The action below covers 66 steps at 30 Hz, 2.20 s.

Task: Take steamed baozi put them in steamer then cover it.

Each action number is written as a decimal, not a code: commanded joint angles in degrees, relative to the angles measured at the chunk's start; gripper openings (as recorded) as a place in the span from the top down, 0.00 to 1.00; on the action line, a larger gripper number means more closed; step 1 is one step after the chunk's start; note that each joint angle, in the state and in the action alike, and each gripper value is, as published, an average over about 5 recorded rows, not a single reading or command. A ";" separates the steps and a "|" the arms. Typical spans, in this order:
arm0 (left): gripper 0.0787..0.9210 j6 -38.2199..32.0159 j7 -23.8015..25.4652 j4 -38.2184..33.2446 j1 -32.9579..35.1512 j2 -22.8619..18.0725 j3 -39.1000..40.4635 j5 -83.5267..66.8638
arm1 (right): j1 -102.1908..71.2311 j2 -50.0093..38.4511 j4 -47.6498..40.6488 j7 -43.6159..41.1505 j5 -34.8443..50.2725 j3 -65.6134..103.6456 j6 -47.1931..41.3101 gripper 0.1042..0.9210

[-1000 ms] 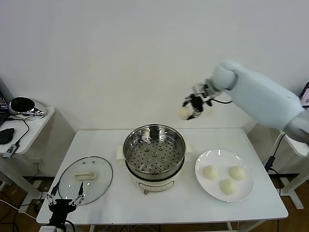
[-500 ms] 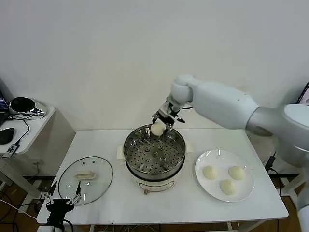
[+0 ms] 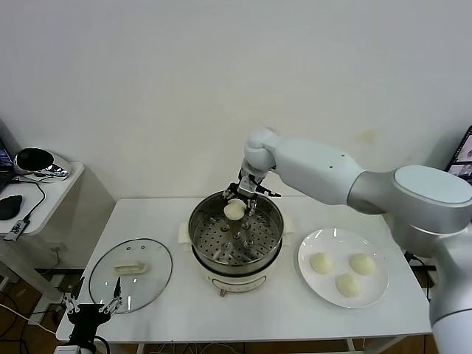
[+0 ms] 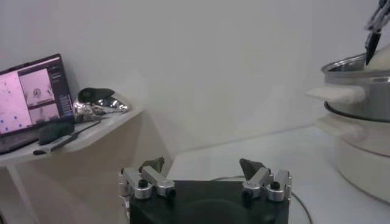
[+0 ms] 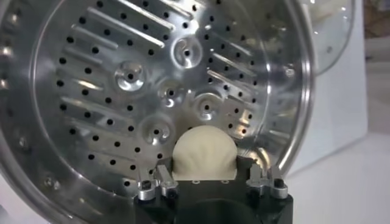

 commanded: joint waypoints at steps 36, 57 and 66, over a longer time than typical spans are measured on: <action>0.12 0.22 0.16 -2.76 1.40 1.30 -0.52 -0.61 | 20.32 -44.07 45.94 -5.27 29.96 -8.93 -58.72 0.12; 0.12 0.29 0.26 -3.00 1.62 0.23 -2.24 -0.86 | -13.29 -48.59 37.28 -2.97 15.17 7.74 -55.80 0.12; 0.12 0.13 0.12 -2.64 1.70 -0.20 -3.49 -1.08 | -20.01 -42.80 31.20 -1.68 11.78 12.00 -54.91 0.12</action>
